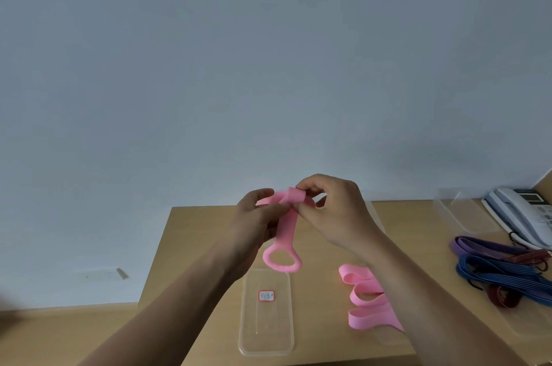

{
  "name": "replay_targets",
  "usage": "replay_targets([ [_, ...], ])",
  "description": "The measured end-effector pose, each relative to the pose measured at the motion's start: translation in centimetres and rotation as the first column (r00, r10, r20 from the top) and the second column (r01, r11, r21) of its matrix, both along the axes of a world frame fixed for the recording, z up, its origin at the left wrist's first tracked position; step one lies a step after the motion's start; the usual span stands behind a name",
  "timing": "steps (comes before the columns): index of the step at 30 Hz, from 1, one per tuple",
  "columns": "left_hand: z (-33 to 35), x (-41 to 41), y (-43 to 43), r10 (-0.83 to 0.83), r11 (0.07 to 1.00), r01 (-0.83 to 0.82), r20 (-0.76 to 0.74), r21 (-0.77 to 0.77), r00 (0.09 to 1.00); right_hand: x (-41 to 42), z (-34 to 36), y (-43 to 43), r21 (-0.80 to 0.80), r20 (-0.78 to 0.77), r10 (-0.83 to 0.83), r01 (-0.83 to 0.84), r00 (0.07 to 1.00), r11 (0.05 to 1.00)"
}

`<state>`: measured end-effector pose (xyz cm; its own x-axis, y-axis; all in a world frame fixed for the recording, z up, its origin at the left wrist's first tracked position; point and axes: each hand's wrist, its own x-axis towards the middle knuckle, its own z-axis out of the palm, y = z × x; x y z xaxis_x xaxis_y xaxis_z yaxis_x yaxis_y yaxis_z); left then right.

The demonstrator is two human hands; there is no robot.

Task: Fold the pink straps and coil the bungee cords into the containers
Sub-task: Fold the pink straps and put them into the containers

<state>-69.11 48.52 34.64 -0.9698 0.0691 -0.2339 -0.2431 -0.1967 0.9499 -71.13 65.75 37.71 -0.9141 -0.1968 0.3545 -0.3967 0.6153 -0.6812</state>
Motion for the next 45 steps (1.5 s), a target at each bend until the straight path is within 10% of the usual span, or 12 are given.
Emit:
replay_targets([
  [20,1.1,-0.1,0.3,0.067,0.997,-0.069,0.065,0.018,0.996,-0.1,-1.1,-0.8,0.099,-0.371,-0.075,0.120,0.926,0.988],
  [38,1.1,-0.8,-0.2,0.018,0.999,-0.018,0.003,0.034,1.000,0.6,-0.5,-0.4,0.136,-0.400,0.038,0.018,0.916,0.991],
  [45,1.0,-0.8,-0.5,-0.013,0.999,0.010,-0.052,-0.049,0.999,-0.3,0.4,-0.2,0.175,-0.143,0.026,0.000,0.989,0.984],
])
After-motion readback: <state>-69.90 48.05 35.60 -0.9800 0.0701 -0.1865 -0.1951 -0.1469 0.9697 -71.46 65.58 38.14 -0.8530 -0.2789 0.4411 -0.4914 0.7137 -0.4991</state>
